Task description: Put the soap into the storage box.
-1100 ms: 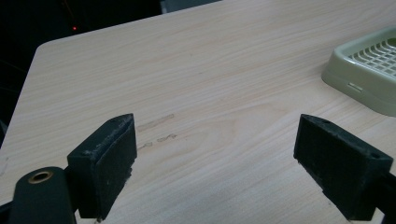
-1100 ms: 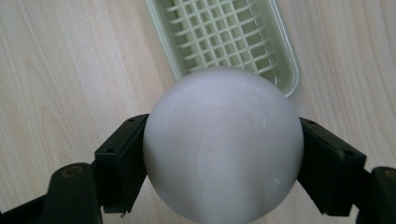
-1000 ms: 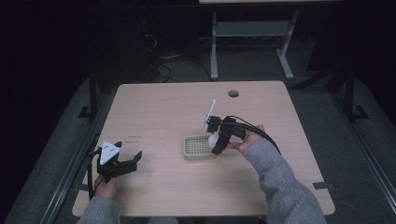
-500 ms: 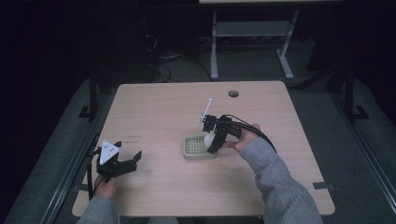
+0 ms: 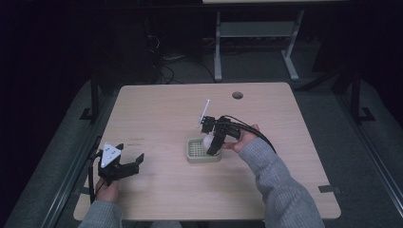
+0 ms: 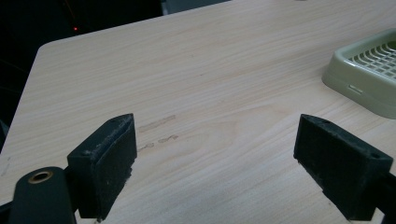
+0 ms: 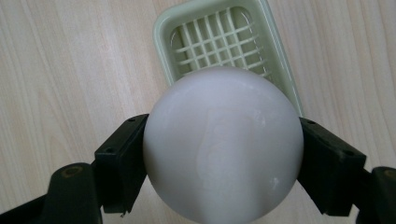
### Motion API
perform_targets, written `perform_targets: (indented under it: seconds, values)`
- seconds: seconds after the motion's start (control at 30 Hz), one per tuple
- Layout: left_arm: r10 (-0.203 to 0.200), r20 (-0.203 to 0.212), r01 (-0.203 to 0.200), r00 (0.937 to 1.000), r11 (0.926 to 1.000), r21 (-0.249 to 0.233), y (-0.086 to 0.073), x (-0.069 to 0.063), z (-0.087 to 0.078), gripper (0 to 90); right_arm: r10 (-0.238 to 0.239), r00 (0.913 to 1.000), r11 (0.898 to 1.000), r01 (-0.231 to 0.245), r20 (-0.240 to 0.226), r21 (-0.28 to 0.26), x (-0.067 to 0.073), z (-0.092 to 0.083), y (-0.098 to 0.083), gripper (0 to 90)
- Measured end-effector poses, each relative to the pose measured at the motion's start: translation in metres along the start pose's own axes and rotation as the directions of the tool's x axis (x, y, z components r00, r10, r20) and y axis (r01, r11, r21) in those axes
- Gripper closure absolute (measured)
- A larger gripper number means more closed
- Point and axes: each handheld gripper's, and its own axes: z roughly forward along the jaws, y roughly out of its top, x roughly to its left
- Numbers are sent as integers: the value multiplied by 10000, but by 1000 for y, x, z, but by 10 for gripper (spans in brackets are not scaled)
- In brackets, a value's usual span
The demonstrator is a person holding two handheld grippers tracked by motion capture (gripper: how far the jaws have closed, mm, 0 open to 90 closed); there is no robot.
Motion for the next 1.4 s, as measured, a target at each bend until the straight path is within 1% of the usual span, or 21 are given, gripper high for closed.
perform_targets:
  seconds: [0.23, 0.27, 0.5, 0.77, 0.9, 0.97, 1.17, 1.4]
  values:
    - [-3, -9, 3, 10000, 10000, -49, -1, 1, 0, 128, -109, 9999, 9999, 109, -86, 55, -2, 5, 9, 237]
    - [-86, -12, 86, 10000, 9999, -54, -1, 1, 0, 128, -109, 9999, 9999, 109, -86, 55, -2, 5, 9, 237]
    - [-126, -61, 126, 9999, 9999, -2, -1, 3, -2, 128, -317, 9994, 9994, 320, -169, 145, -3, 16, 21, 236]
    - [-95, -81, 95, 9999, 10000, -12, -1, 4, -1, 128, -331, 9994, 9992, 334, -140, 224, -5, 22, 24, 237]
    - [-127, -47, 127, 9999, 9999, -72, -1, 3, 0, 128, -349, 9992, 9991, 353, -204, 224, -6, 26, 27, 236]
    - [-106, -36, 106, 9999, 9999, -63, -1, 3, 1, 128, -363, 9992, 9990, 366, -147, 250, -6, 29, 30, 236]
    - [-120, -26, 120, 9999, 9999, -70, -1, 3, 1, 128, -334, 9994, 9991, 337, -133, 265, -8, 33, 31, 237]
    - [-68, -29, 68, 10000, 10000, -42, 0, 3, 1, 128, -303, 9995, 9986, 304, -35, 423, -10, 38, 30, 236]
